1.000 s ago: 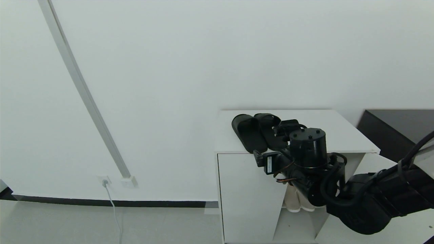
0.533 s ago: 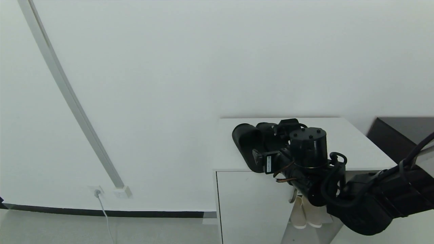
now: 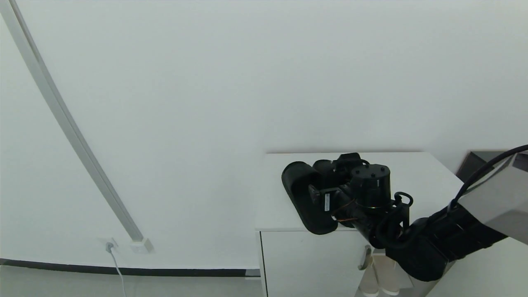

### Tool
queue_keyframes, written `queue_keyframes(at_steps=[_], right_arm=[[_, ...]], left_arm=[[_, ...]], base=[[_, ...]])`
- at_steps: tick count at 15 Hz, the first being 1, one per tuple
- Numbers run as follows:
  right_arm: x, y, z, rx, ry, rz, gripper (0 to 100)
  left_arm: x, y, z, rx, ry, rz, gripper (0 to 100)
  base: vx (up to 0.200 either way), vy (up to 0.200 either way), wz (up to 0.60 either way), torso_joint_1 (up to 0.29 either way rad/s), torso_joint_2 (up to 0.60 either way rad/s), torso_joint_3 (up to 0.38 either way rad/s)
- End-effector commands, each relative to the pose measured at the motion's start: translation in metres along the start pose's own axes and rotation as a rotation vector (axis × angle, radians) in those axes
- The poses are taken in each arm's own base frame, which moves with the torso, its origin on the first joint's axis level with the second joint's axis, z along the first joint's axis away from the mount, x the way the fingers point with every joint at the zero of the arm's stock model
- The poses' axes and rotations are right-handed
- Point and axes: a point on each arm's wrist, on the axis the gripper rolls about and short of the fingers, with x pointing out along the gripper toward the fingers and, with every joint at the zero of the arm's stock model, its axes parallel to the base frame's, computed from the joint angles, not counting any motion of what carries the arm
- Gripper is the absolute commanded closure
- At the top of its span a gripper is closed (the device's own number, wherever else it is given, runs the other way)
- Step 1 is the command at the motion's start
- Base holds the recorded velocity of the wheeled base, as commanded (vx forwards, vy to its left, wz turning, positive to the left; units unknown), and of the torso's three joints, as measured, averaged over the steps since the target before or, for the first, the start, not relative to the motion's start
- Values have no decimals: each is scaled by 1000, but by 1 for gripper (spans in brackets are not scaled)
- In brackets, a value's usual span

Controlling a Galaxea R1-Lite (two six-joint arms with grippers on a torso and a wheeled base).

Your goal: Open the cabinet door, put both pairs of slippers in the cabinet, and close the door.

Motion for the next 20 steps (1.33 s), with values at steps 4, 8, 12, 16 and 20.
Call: queue_keyframes(at_steps=[4, 8, 12, 16, 20], right_arm=[[32, -3, -11, 1, 10, -6, 0], [54, 1, -9, 2, -21, -5, 0], [69, 3, -11, -12, -36, -5, 0], [67, 2, -11, -12, -37, -4, 100], [59, 2, -1, -5, -56, 1, 100]], left_arm=[[0, 0, 0, 0, 1, 0, 100], [0, 0, 0, 0, 1, -2, 100], [0, 0, 0, 0, 1, 0, 100], [0, 0, 0, 0, 1, 0, 100], [0, 0, 0, -2, 1, 0, 100]], base=[[0, 0, 0, 0, 0, 0], [0, 0, 0, 0, 0, 0], [0, 0, 0, 0, 0, 0], [0, 0, 0, 0, 0, 0], [0, 0, 0, 0, 0, 0]])
